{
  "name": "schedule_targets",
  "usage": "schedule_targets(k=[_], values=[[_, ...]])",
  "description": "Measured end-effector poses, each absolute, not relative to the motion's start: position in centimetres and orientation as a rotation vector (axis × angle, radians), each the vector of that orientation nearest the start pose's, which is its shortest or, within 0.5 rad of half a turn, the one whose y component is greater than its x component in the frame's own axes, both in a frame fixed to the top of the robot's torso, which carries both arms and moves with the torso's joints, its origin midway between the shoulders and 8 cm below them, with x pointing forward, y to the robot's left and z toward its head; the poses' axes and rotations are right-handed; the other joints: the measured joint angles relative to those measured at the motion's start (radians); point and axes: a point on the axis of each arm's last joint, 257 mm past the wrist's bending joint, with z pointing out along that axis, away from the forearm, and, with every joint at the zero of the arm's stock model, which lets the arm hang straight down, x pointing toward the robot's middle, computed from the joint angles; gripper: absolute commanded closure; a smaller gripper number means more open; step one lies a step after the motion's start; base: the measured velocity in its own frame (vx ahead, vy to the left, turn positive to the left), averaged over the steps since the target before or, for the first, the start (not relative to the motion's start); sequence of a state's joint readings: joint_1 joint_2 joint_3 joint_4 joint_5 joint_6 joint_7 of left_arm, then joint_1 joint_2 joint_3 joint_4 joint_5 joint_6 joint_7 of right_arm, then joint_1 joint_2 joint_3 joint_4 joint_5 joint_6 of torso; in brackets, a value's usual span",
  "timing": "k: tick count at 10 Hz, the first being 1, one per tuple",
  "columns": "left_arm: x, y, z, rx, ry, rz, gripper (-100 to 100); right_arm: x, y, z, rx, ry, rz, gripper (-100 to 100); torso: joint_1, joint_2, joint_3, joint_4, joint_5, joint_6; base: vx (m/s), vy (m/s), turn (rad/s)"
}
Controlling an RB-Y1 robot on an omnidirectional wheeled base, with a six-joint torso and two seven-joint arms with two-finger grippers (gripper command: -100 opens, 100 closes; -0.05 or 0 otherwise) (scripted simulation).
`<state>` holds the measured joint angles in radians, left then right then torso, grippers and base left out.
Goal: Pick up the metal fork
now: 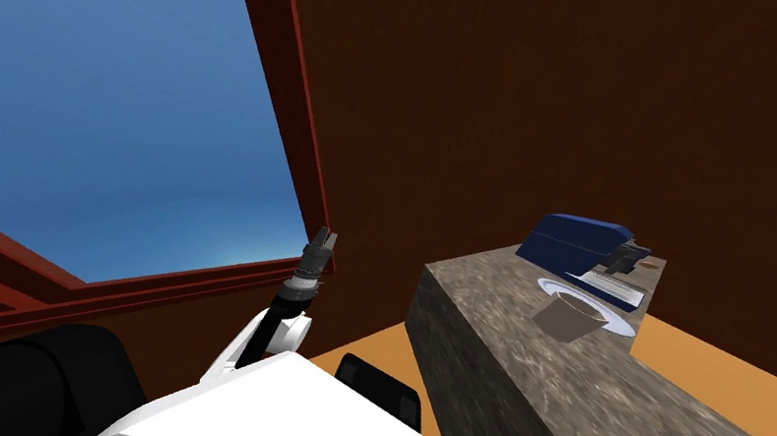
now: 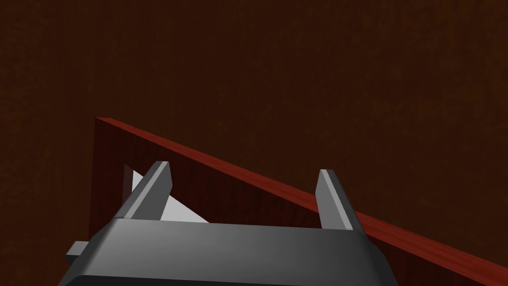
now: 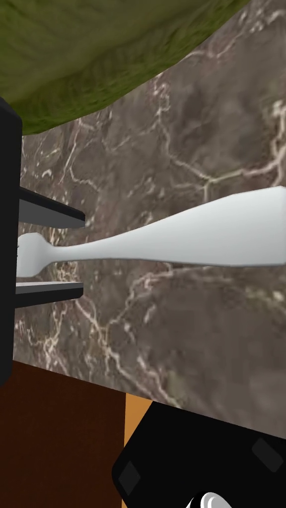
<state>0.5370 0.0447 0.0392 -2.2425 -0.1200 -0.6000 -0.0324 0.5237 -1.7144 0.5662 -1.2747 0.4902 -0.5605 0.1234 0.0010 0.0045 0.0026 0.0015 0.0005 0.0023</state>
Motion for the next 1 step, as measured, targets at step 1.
schedule_targets(k=[1], values=[[33.29, 27.29, 1.3, -0.503, 0.711, -1.162, 0, 14.93, -64.23, -33.41, -0.778, 2.793, -0.077, 0, 0.0, -0.001, 0.0, 0.0, -0.001, 0.0, 0.0, 0.0, 0.0]])
